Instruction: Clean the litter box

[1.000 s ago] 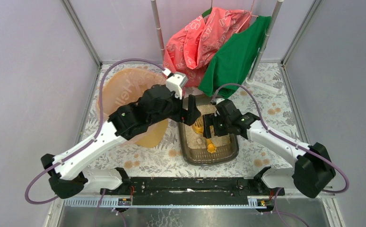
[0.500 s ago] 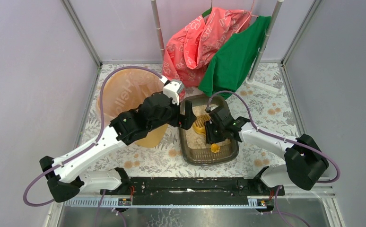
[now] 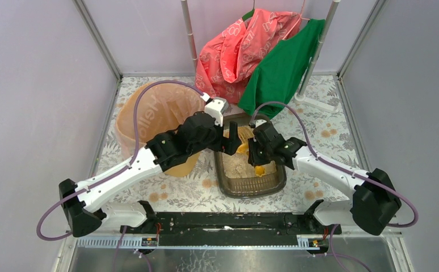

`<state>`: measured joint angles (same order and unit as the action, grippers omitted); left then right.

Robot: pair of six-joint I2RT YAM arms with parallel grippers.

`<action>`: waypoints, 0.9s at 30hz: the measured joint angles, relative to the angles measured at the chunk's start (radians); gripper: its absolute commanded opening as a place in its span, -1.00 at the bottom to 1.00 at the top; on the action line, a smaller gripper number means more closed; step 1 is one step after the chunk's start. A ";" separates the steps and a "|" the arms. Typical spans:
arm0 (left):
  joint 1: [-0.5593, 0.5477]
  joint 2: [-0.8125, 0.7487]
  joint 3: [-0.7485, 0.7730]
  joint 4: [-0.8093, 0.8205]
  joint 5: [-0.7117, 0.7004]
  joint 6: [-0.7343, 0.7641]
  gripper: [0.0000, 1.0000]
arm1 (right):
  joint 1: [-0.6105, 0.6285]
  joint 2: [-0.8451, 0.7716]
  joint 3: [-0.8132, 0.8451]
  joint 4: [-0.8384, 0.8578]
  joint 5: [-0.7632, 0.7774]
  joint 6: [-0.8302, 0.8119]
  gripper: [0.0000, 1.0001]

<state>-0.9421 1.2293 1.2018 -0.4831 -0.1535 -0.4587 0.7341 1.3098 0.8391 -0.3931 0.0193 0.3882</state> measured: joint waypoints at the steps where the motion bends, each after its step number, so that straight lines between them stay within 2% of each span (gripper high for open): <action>1: 0.000 0.002 0.000 0.004 0.000 0.000 0.93 | 0.000 -0.006 0.009 -0.003 0.003 -0.002 -1.00; 8: 0.000 0.008 -0.009 0.049 -0.020 -0.002 0.94 | 0.000 -0.045 0.049 -0.061 0.011 -0.008 -1.00; 12: 0.000 0.004 -0.065 0.126 -0.040 -0.003 0.97 | -0.006 -0.082 0.092 -0.117 -0.023 -0.018 -1.00; 15: 0.000 -0.013 -0.148 0.218 -0.045 -0.003 0.97 | -0.032 -0.109 0.118 -0.136 -0.098 -0.021 -1.00; 19: 0.000 -0.061 -0.253 0.340 -0.045 0.002 0.97 | -0.125 -0.154 0.123 -0.161 -0.251 -0.017 -1.00; 24: 0.000 -0.153 -0.309 0.489 -0.034 0.032 0.97 | -0.266 -0.214 0.131 -0.198 -0.413 0.001 -1.00; 27: 0.000 -0.196 -0.343 0.615 -0.009 0.061 0.97 | -0.290 -0.245 0.131 -0.197 -0.509 0.037 -1.00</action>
<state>-0.9424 1.0328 0.8589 0.1314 -0.1623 -0.3977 0.4442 1.0649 0.9699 -0.5903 -0.4892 0.4255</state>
